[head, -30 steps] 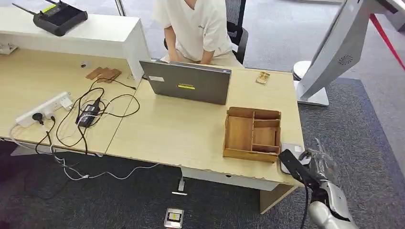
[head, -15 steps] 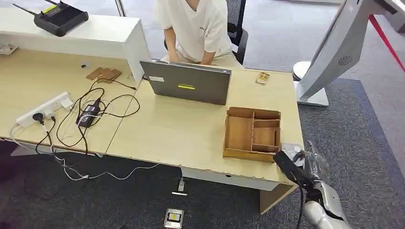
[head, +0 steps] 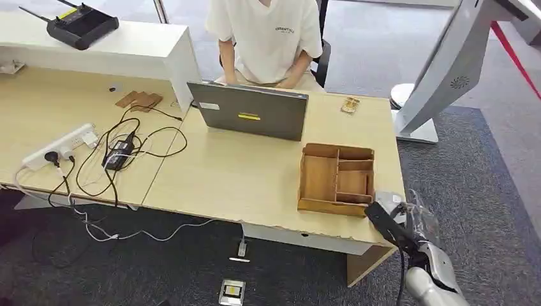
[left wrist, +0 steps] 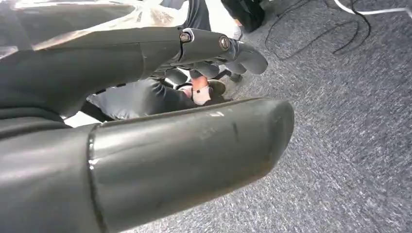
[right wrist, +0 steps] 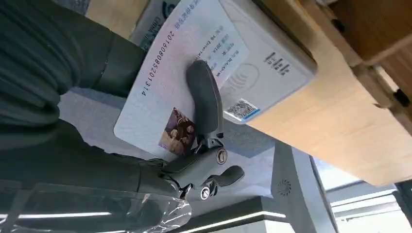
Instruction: Pass the card to the sensor for recognition and then transmit it.
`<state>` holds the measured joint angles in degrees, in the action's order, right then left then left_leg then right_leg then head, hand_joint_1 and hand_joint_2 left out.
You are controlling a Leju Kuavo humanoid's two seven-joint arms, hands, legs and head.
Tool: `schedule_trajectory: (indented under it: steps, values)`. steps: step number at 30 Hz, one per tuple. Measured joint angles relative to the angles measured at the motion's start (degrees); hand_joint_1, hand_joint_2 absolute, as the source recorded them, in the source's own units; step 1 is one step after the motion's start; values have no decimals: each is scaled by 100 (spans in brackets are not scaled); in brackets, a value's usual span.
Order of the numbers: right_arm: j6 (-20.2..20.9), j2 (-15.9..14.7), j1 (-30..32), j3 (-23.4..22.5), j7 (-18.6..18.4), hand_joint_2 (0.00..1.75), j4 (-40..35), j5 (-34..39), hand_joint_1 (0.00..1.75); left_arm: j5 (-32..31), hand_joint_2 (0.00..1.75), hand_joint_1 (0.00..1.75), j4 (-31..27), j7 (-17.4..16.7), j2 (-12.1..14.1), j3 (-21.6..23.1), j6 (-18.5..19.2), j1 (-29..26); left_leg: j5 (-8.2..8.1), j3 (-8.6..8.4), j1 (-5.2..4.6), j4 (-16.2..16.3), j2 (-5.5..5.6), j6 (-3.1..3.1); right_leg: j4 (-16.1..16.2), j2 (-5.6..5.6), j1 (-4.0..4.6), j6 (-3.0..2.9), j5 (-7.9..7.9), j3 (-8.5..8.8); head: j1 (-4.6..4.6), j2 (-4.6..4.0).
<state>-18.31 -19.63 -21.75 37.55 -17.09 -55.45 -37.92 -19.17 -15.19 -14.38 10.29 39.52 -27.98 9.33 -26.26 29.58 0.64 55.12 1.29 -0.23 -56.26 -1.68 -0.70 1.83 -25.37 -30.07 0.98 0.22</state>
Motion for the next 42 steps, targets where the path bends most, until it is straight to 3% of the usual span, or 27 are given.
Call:
schedule_trajectory:
  steps: [6, 12, 21, 26, 33, 42]
  values:
    - [-229, 0, -87, -31, -11, 175, -321, -168, 175, 15, 0, 0, 0, 37, -2, 0, -26, -39, 2, 9, -3, 1, 2, 1, -3, 0, -1, 4, 4, -6, 0, 0]
    - [-136, -107, -273, -177, -135, 175, -1196, -330, 175, -77, 0, 0, 0, 57, -4, 0, -24, -29, 2, 11, -3, 1, 2, 1, -2, 0, -1, 4, 3, -12, 0, 0]
    - [339, -219, -794, -273, -212, 175, -2433, -791, 175, -197, 0, 0, 0, 92, -24, 2, 22, 51, 3, 14, -2, 1, 2, 1, -3, -1, -1, 3, 4, -16, 0, 0]
    - [811, -214, -1179, -214, -205, 175, -2734, -745, 175, -363, 0, 0, -2, 98, -46, 7, 151, 148, 5, 15, -2, 1, 2, 3, -4, 0, -1, 3, 4, -13, 0, 0]
    - [1342, 114, -1828, 116, -24, 175, -2270, -573, 175, -577, 0, 0, -31, 37, -54, 33, 304, 326, 7, 27, -1, 0, 4, 0, -10, 0, 0, 3, 5, -22, 0, 0]
    - [1150, 845, -2584, 712, 249, 175, -653, -603, 175, -725, 0, 0, -87, 35, -68, 59, 343, 435, 10, 33, 3, 1, 14, -3, -14, 4, 2, 2, 5, -28, 0, 0]
